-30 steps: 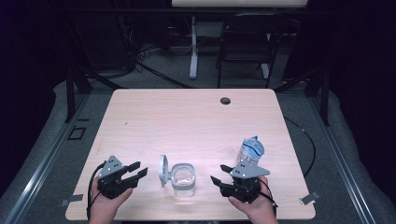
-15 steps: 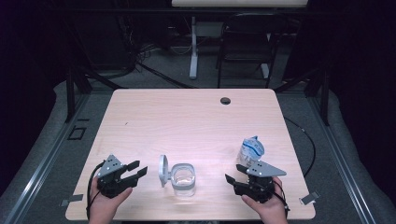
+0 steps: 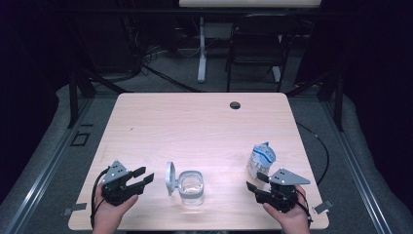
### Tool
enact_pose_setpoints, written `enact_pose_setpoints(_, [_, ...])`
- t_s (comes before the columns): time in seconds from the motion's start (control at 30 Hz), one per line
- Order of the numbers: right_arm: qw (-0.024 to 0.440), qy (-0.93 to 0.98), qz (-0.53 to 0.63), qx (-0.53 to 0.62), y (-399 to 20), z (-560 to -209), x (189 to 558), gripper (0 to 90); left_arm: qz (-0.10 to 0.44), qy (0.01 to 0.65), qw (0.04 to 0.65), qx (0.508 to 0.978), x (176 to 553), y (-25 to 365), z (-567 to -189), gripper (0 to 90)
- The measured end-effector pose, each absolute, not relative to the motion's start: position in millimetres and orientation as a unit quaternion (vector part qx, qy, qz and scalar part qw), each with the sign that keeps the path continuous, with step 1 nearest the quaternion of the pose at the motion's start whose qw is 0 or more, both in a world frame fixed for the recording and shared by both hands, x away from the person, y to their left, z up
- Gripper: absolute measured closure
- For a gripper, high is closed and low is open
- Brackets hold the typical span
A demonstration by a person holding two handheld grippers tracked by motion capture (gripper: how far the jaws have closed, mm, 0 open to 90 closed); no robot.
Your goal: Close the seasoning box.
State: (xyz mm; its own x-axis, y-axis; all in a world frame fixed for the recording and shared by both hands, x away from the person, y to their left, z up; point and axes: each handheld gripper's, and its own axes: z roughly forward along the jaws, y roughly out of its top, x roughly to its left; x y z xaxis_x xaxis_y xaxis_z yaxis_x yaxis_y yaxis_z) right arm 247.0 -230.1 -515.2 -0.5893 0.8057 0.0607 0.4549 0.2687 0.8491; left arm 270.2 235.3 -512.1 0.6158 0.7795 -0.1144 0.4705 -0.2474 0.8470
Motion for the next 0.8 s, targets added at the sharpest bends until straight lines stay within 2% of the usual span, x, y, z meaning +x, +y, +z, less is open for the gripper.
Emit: enact_pose_setpoints(0.8, [0.207,0.745,0.439,0.459,-267,-518,247,48.1,0.169,0.420,0.461,0.764,274,246,-515,56.3])
